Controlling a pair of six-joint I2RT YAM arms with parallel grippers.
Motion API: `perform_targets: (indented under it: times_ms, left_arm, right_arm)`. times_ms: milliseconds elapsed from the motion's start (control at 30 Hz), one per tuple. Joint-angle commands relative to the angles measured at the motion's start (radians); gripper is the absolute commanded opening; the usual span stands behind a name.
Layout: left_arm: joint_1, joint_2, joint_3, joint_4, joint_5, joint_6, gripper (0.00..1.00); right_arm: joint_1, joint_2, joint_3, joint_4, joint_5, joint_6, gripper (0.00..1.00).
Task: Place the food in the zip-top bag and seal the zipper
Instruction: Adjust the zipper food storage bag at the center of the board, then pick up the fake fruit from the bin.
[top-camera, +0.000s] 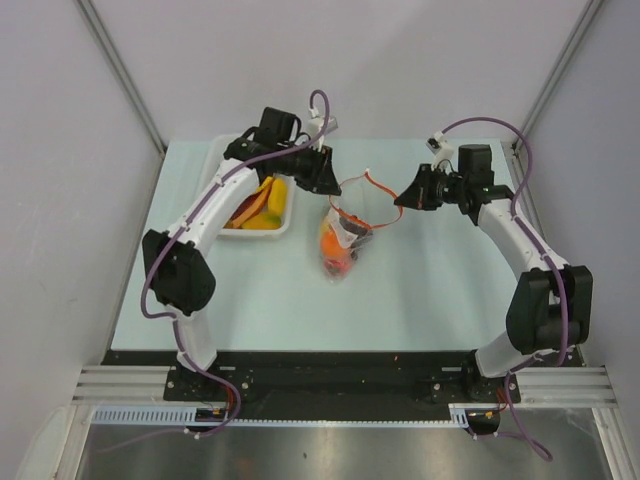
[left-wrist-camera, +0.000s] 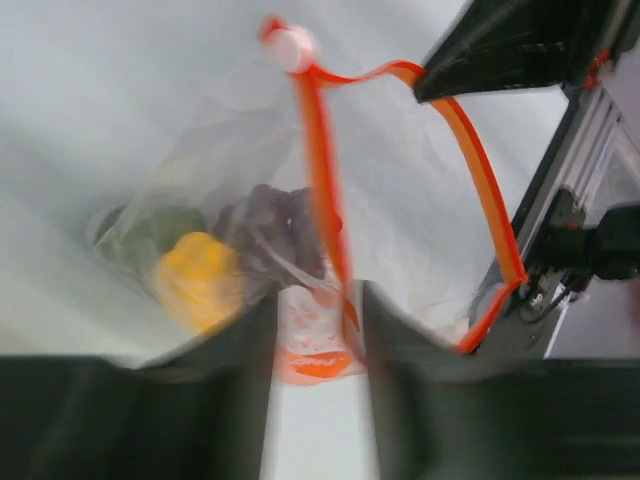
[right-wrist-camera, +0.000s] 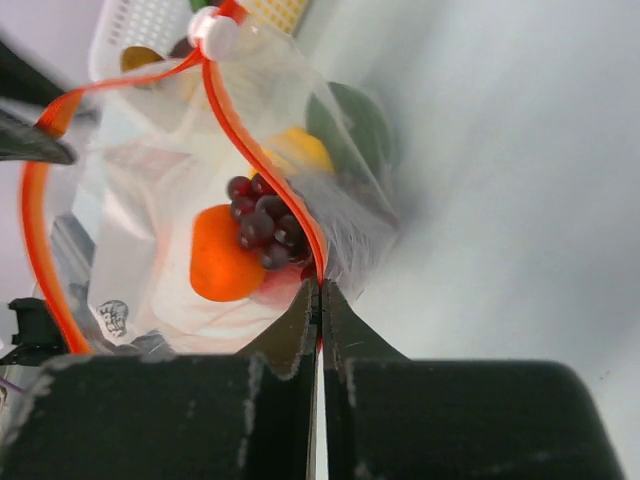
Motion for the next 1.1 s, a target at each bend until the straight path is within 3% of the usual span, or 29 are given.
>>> perform_targets:
  times_ms: [0, 67, 167, 300, 433, 767, 1067]
  left_arm:
    - [0.138, -0.016, 0.063, 0.005, -0.018, 0.057, 0.61]
    - [0.194, -0.024, 0.058, 0.034, -0.067, 0.065, 0.84]
    - [0.291, -0.004, 0.064, 0.059, -0.169, 0.168, 1.00]
    - [0.360, 0.143, 0.136, 0.030, -0.330, 0.304, 1.00]
    - [0.371, 0.252, 0.230, -0.001, -0.389, 0.436, 1.00]
    - [0.369, 0.431, 0.259, 0.059, -0.443, 0.478, 1.00]
    - [0.371, 0.453, 0.210, 0.056, -0.484, 0.496, 0.78]
  right_arm:
    - [0.010, 0.006, 0.013, 0.024, 0.028, -0.049, 0.00]
    - [0.012, 0.002, 0.013, 0.032, 0.019, -0.047, 0.00]
    - [0.016, -0.001, 0.013, 0.038, 0.009, -0.043, 0.00]
    - [0.022, -0.007, 0.013, 0.037, -0.004, -0.038, 0.00]
    - [0.022, -0.020, 0.013, 0.026, 0.002, -0.043, 0.00]
    - [0.030, -0.037, 0.015, 0.025, 0.009, -0.032, 0.00]
    - [0.033, -0.056, 0.015, 0.028, -0.021, -0.016, 0.00]
